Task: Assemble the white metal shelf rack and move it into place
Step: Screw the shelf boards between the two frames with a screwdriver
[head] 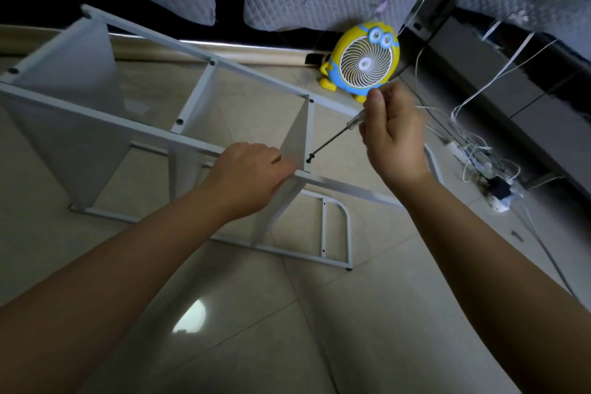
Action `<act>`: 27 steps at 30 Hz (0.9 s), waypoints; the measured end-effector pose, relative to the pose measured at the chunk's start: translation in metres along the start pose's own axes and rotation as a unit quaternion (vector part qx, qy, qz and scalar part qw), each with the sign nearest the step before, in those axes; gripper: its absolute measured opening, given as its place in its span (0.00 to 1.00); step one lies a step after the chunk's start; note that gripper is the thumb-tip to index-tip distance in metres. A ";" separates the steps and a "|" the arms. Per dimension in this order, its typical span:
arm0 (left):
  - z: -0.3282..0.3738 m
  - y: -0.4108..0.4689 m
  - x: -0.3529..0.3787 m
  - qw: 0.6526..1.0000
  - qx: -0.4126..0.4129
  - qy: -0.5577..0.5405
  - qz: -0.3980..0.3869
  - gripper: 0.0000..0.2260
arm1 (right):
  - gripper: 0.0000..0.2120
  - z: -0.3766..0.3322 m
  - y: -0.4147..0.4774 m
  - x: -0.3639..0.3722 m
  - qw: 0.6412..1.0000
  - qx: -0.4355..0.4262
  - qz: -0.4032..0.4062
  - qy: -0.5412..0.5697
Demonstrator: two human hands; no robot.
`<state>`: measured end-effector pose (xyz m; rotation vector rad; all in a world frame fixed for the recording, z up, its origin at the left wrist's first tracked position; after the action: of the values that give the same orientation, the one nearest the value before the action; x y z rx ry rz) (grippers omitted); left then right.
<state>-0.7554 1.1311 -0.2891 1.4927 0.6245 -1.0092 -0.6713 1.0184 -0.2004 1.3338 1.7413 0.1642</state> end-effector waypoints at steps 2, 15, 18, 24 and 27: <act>0.002 0.000 0.000 1.000 0.000 -0.013 -0.002 0.14 | 0.16 -0.004 -0.001 0.001 1.000 -0.022 -0.013 -0.019; 0.003 0.000 0.000 0.999 0.015 -0.022 0.024 0.09 | 0.09 -0.019 0.048 0.005 0.933 0.082 -0.343 -0.075; 0.003 0.001 0.003 1.000 0.004 -0.019 0.000 0.05 | 0.16 -0.020 0.050 0.011 0.936 0.049 -0.329 -0.115; 0.001 -0.002 0.007 0.999 -0.008 -0.053 -0.005 0.14 | 0.17 -0.026 0.043 0.018 0.967 -0.025 -0.165 -0.192; 0.003 -0.001 0.004 0.999 0.000 -0.053 0.003 0.14 | 0.21 -0.019 0.043 0.010 0.955 0.057 -0.124 -0.265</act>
<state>-0.7545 1.1280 -0.2933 1.4311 0.5434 -1.0757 -0.6543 1.0519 -0.1698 1.0952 1.4481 -0.4094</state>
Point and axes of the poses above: each hand's wrist, its own y-axis towards the middle knuckle, its own x-axis out of the palm, z = x × y, the point moved 6 cm from there along y, towards the middle knuckle, and after that the axes turned 1 degree about z, right-handed, at the moved point
